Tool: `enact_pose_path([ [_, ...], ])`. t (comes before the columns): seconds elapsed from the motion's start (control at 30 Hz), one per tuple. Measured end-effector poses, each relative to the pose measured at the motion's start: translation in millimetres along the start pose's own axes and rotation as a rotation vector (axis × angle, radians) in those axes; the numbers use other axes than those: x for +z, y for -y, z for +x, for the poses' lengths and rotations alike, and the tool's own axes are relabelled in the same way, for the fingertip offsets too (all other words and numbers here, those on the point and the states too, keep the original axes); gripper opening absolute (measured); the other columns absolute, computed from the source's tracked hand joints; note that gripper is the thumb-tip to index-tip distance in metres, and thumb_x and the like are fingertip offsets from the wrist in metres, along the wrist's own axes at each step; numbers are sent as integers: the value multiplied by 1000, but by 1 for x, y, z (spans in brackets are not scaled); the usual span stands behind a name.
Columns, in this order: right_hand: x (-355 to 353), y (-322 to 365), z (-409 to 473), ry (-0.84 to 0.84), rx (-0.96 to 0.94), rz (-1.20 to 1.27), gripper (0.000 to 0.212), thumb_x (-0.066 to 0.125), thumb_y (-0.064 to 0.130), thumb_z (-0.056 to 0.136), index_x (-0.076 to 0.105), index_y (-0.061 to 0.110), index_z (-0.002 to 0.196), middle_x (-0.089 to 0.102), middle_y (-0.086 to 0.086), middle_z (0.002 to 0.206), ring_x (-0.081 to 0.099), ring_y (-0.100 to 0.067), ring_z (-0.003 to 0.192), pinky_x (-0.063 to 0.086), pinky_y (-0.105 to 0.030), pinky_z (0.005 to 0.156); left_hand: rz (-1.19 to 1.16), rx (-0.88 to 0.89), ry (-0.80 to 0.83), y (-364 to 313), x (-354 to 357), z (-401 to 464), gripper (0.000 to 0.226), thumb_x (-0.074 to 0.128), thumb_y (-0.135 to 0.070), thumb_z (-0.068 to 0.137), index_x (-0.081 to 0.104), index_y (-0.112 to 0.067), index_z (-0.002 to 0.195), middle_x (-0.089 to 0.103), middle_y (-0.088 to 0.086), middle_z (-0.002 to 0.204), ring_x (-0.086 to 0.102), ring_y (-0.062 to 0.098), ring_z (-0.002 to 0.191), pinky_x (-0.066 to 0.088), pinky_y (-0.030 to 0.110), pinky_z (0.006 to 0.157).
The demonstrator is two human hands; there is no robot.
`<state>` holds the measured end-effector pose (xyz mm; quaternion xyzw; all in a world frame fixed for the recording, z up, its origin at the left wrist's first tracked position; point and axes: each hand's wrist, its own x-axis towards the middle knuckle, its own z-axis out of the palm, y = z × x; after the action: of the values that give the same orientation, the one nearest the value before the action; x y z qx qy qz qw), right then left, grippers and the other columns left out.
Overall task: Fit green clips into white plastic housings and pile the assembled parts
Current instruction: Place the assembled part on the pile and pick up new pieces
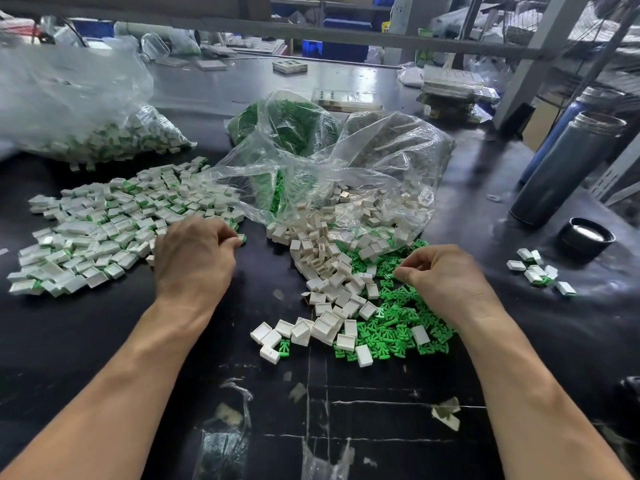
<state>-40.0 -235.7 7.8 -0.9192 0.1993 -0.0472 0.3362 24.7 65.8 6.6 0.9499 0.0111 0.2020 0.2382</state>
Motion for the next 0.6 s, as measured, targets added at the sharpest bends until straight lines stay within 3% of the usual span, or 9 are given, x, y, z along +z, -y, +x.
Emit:
enact_pose_path([
  [0.07,2,3,-2,8,27,-39,24,83,47,84,73,30,71,67,14,68,63,-10,71,56,-36,79,-165,28,86,-9,3,-8,3,79,-27,88,77,-28,87,72,-8,86,66,16,83,56,37,82],
  [0.17,8,10,-4,-3,74,-183,37,79,60,82,70,26,72,67,10,70,60,-9,70,46,-32,75,-274,53,275,-25,11,-23,12,77,-35,89,70,-37,79,65,-24,75,62,-6,69,47,18,67],
  [0.3,12,20,-6,-10,92,-313,39,75,62,85,70,25,75,70,4,79,65,-21,80,45,-33,76,-285,116,392,-41,18,-39,14,74,-45,87,66,-37,78,64,-22,70,55,-26,74,43,4,53],
  [0.37,14,22,-6,-10,91,-327,39,75,61,85,71,24,74,70,2,80,66,-22,81,47,-34,78,-284,142,405,-47,18,-44,14,75,-46,86,67,-37,80,63,-21,74,54,-27,79,41,0,52],
  [0.4,14,23,-6,-6,90,-327,38,75,60,86,71,24,75,70,2,81,66,-23,83,49,-35,80,-282,155,402,-49,18,-45,15,76,-48,84,67,-36,80,63,-21,77,57,-21,80,42,2,53],
  [0.47,15,24,-6,4,89,-324,35,75,57,88,72,23,78,72,0,84,68,-25,86,51,-35,81,-269,175,392,-52,19,-48,18,78,-51,81,69,-36,82,63,-20,83,60,-6,77,46,9,69],
  [0.53,16,25,-6,11,81,-306,30,74,54,89,73,24,81,73,0,87,69,-24,88,51,-35,80,-251,177,391,-56,21,-49,19,79,-50,79,70,-34,85,62,-18,89,57,-3,83,53,28,87],
  [0.6,17,26,-8,11,67,-273,26,74,51,90,71,27,79,74,2,88,69,-23,89,53,-36,81,-237,173,395,-60,21,-50,15,80,-46,81,71,-34,84,62,-18,90,57,1,85,53,37,94],
])
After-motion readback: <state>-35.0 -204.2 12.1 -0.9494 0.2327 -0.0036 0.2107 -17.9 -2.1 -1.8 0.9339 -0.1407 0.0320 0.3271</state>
